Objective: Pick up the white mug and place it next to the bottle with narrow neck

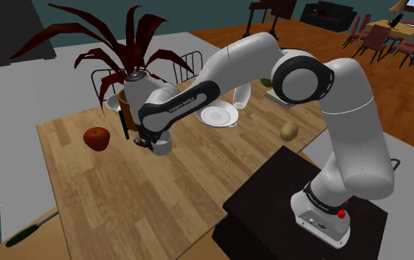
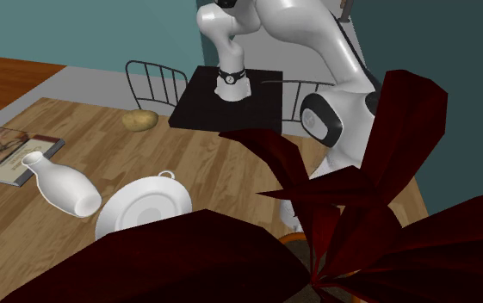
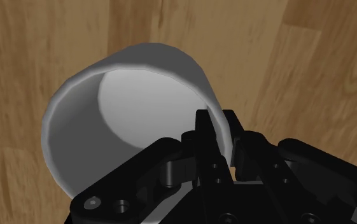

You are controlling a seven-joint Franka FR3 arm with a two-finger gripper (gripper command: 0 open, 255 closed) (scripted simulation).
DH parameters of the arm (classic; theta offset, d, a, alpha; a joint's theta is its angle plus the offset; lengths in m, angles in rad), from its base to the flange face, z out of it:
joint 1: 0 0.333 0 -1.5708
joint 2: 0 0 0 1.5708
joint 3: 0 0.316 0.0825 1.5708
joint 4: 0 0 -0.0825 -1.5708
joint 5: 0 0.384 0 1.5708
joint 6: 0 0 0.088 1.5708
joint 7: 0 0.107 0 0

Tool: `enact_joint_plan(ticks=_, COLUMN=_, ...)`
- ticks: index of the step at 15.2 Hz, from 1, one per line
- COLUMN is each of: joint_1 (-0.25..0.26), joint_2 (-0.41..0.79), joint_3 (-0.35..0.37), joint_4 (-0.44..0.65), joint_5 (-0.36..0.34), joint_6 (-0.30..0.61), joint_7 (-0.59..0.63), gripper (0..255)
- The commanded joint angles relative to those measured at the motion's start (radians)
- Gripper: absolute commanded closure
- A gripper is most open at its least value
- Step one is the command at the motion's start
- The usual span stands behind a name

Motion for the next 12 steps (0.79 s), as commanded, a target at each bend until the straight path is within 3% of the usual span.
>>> enact_joint_plan(ticks=1, joint_1=-0.003, joint_2=-0.016, joint_3=0.003, joint_4=0.003, joint_5=0.005, joint_6=-0.018, joint_7=-0.004, gripper=255)
enact_joint_plan(ticks=12, joint_1=-0.01, joint_2=-0.091, joint_3=0.019, joint_4=0.032, joint_5=0.028, joint_6=-0.121, joint_7=-0.021, gripper=255)
